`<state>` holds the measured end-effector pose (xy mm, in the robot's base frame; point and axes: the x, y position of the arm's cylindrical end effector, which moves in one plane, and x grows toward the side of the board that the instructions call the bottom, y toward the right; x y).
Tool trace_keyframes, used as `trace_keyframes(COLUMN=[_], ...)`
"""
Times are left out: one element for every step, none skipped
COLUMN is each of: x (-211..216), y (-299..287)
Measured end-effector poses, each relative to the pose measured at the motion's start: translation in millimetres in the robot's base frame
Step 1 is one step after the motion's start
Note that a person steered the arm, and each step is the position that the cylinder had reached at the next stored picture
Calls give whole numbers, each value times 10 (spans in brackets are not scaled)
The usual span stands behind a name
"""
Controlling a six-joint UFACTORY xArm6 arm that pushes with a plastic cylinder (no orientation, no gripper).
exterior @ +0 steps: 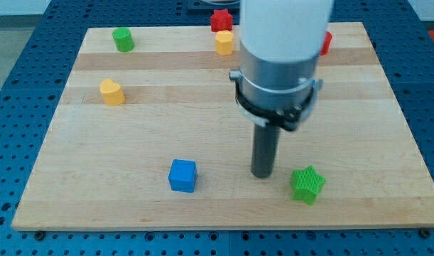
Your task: Move your arm to the red star
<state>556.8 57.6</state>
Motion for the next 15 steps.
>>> trace_keyframes(x=[257,256,256,150,-297,-606,-983,-1563,-2640,-3659,-3659,-3651,-3653,-3547,-3461], y=[469,960,1351,1303,1207,1146,1318,1826,2266,2157,2157,1781,612,3,9])
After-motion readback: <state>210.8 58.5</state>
